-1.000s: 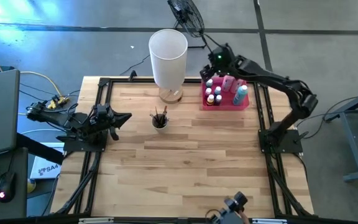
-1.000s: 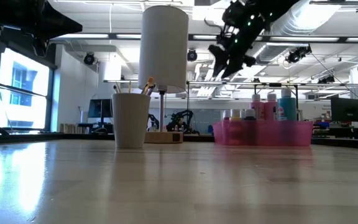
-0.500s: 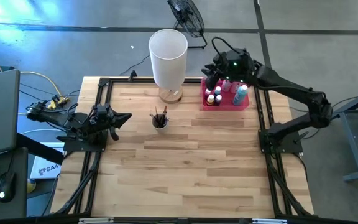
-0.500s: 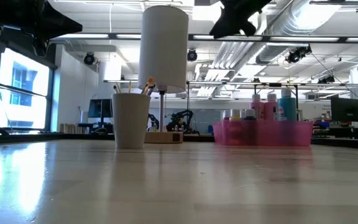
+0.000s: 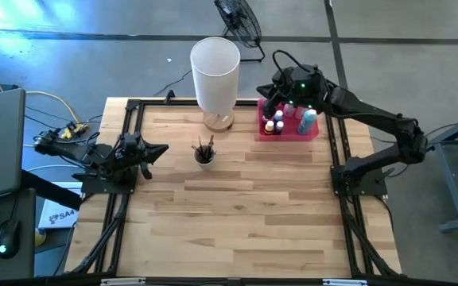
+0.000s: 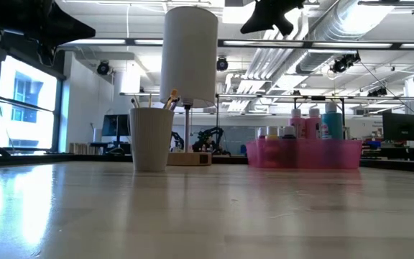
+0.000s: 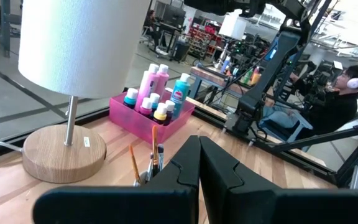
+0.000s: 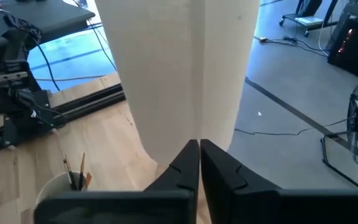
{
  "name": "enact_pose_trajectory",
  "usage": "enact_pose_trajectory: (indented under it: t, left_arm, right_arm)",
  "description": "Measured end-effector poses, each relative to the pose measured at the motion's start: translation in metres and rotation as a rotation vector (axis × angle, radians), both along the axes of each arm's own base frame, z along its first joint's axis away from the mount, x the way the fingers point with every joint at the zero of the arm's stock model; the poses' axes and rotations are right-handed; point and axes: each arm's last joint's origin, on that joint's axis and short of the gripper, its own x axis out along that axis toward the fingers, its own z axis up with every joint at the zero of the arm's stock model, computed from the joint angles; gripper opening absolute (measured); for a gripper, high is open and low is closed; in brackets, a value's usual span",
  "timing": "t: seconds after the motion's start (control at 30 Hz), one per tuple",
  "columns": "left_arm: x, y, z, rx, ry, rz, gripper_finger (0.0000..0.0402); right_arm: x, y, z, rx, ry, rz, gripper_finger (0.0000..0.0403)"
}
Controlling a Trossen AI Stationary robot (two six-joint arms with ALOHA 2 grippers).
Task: Pick & Place Paint Supplies
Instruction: Return to Home Position
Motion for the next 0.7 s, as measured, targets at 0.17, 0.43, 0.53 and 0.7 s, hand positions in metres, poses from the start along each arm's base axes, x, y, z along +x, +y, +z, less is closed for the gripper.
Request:
enact_pose_trajectory:
  t: [0.17,0.43,0.53,0.7]
  left_arm:
    - [0.0000,0.0000,-0.0006,0.002,0.006,-0.001,0.0000]
    - [0.0000,0.0000,-0.0001,0.001,0.002,0.000,0.0000]
    - [0.0000,0.0000,0.0001,0.000,-0.001,0.000,0.0000]
    - [-0.0001,0.0000,0.0020,0.017,-0.010,0.001,0.0000]
  right_arm:
    - [0.0002,-0.0003,0.0004,-0.003,-0.005,-0.001,0.0005]
    - [0.0003,-0.0004,0.0003,-0.003,-0.004,-0.003,0.0007]
    - [0.0003,-0.0004,0.0003,-0.003,-0.004,-0.003,0.0006]
    - [0.0010,0.0007,0.0002,0.011,-0.011,0.038,0.0003]
